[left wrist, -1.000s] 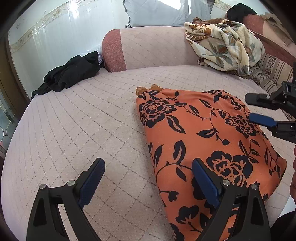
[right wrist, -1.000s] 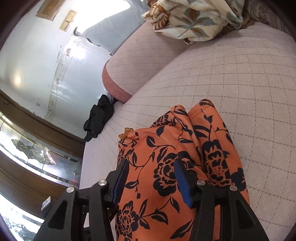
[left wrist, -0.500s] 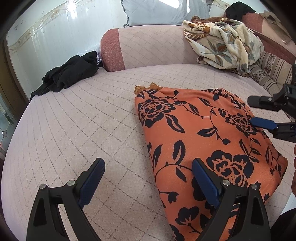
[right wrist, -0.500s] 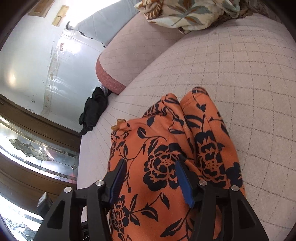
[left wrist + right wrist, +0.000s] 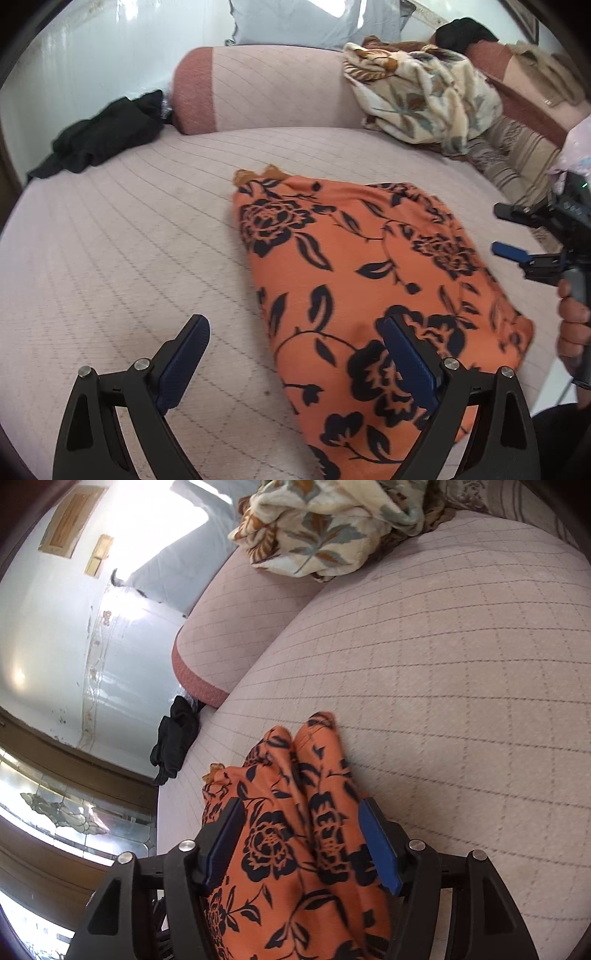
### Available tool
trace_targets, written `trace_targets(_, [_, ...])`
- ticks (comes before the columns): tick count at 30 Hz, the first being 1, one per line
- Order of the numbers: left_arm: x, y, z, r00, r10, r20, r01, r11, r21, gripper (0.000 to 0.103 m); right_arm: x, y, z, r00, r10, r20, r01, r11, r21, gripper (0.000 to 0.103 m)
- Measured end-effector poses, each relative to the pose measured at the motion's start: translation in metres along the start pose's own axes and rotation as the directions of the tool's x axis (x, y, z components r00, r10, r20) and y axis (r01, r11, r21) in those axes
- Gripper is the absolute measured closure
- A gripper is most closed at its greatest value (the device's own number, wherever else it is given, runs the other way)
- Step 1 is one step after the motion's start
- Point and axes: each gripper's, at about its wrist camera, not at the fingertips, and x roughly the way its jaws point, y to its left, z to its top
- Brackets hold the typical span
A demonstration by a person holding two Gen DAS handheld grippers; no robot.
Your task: Fold small clothes
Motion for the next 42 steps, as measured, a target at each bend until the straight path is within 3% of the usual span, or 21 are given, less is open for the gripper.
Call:
trace_targets(4, [0.010, 0.018, 0.004, 0.989, -0.139, -0.046, 0.134, 0.986, -0.098, 0.008, -0.006, -0.019, 0.008, 1.000, -0.013, -0.020, 0.013, 0.999, 0.032, 0.032])
trace_targets(9, [0.025, 0.023, 0.004, 0.976, -0.199, -0.090, 0.187, 0.974, -0.130, 0.008, 0.005, -0.039, 0.009, 0.993, 0.009, -0.114, 0.000, 0.997, 0.076, 0.027])
trace_targets(14, [0.048, 0.016, 0.001, 0.944, -0.288, -0.160, 0.262, 0.951, -0.166, 0.008, 0.037, -0.043, -0.003, 0.967, 0.083, -0.242, -0.057, 0.992, 0.112, 0.026])
trace_targets(18, [0.057, 0.018, 0.001, 0.921, -0.359, -0.151, 0.319, 0.918, -0.238, 0.008, 0.051, -0.029, -0.012, 0.956, 0.142, -0.258, -0.126, 0.989, 0.077, 0.018])
trace_targets(20, [0.058, 0.018, 0.001, 0.920, -0.366, -0.139, 0.325, 0.912, -0.251, 0.008, 0.062, -0.021, -0.019, 0.949, 0.151, -0.276, -0.136, 0.988, 0.074, 0.017])
trace_targets(22, [0.058, 0.019, 0.001, 0.923, -0.363, -0.129, 0.321, 0.909, -0.265, 0.013, 0.069, -0.006, -0.026, 0.956, 0.110, -0.271, -0.112, 0.994, 0.010, 0.017])
trace_targets(25, [0.058, 0.024, 0.001, 0.929, -0.350, -0.119, 0.306, 0.909, -0.281, 0.026, 0.080, 0.013, -0.037, 0.958, 0.089, -0.271, -0.106, 0.993, -0.050, 0.018])
trace_targets(27, [0.057, 0.030, 0.001, 0.932, -0.347, -0.107, 0.302, 0.904, -0.303, 0.039, 0.082, 0.025, -0.044, 0.965, 0.040, -0.259, -0.069, 0.992, -0.101, 0.026])
trace_targets(29, [0.052, 0.033, 0.003, 0.935, -0.342, -0.092, 0.299, 0.902, -0.312, 0.050, 0.081, 0.031, -0.048, 0.969, 0.039, -0.245, -0.067, 0.992, -0.108, 0.046])
trace_targets(30, [0.048, 0.036, 0.002, 0.937, -0.340, -0.085, 0.301, 0.904, -0.305, 0.054, 0.081, 0.035, -0.048, 0.971, 0.041, -0.236, -0.070, 0.991, -0.114, 0.050])
trace_targets(35, [0.017, 0.031, 0.010, 0.968, -0.249, -0.023, 0.240, 0.949, -0.202, 0.059, 0.068, 0.075, -0.058, 0.989, 0.018, -0.147, -0.055, 0.966, -0.253, 0.058])
trace_targets(42, [-0.037, 0.067, 0.012, 0.974, -0.217, 0.058, 0.225, 0.945, -0.237, 0.059, 0.059, 0.113, -0.071, 0.980, 0.155, -0.128, -0.186, 0.942, -0.279, 0.058])
